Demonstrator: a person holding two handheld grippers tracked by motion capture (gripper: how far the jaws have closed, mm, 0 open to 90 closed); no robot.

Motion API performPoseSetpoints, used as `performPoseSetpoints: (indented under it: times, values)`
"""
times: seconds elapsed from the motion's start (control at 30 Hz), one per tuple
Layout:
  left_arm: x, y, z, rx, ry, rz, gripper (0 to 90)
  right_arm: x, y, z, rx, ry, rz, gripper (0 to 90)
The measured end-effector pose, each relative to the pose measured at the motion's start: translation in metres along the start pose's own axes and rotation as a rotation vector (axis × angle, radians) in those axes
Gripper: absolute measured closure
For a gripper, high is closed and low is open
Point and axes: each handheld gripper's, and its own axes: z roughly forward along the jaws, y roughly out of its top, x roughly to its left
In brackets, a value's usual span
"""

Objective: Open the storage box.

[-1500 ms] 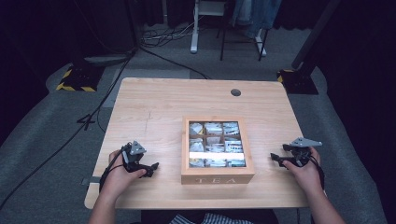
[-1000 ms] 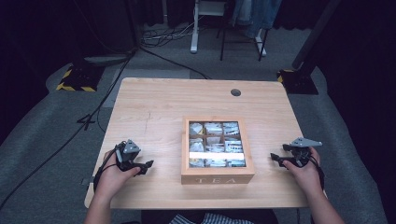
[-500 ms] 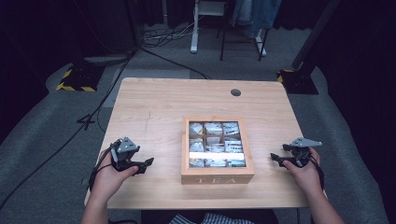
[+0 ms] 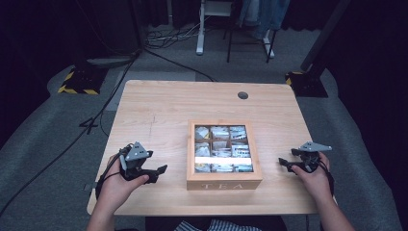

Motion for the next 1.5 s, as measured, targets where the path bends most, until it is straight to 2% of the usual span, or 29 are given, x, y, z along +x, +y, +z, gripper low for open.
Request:
performPoseSetpoints:
  times: [0.1, 0.17, 0.37, 0.43, 0.57, 0.6, 0.67, 0.8, 1.23, 1.5]
  values:
    - [-0.007, 0.003, 0.001, -0.005, -0.019, 0.005, 25.7, 0.000, 0.000, 0.000, 0.000, 0.000, 0.000, 23.8]
    - [-0.015, 0.007, 0.002, -0.004, -0.040, 0.027, 25.7, 0.000, 0.000, 0.000, 0.000, 0.000, 0.000, 23.8]
    - [-0.028, 0.012, 0.004, -0.007, -0.078, 0.051, 25.1, 0.000, 0.000, 0.000, 0.000, 0.000, 0.000, 23.8]
    - [-0.032, 0.013, 0.006, -0.011, -0.089, 0.045, 24.9, 0.000, 0.000, 0.000, 0.000, 0.000, 0.000, 23.8]
    - [-0.041, 0.015, 0.014, 0.001, -0.114, 0.054, 25.0, 0.000, 0.000, 0.000, 0.000, 0.000, 0.000, 23.8]
    - [-0.046, 0.016, 0.019, 0.005, -0.135, 0.057, 24.9, 0.000, 0.000, 0.000, -0.001, 0.001, -0.002, 23.5]
    - [-0.051, 0.017, 0.023, 0.008, -0.150, 0.061, 24.3, 0.000, 0.000, 0.000, 0.000, 0.001, -0.002, 23.4]
    - [-0.058, 0.018, 0.031, 0.006, -0.167, 0.070, 22.7, 0.000, 0.000, 0.000, 0.000, 0.003, -0.002, 23.2]
    - [-0.068, 0.015, 0.048, 0.008, -0.156, 0.065, 17.4, 0.000, 0.000, 0.000, 0.001, 0.006, -0.003, 22.7]
    - [-0.071, 0.012, 0.057, 0.043, -0.134, 0.069, 17.6, 0.000, 0.000, 0.000, 0.002, 0.006, -0.003, 22.5]
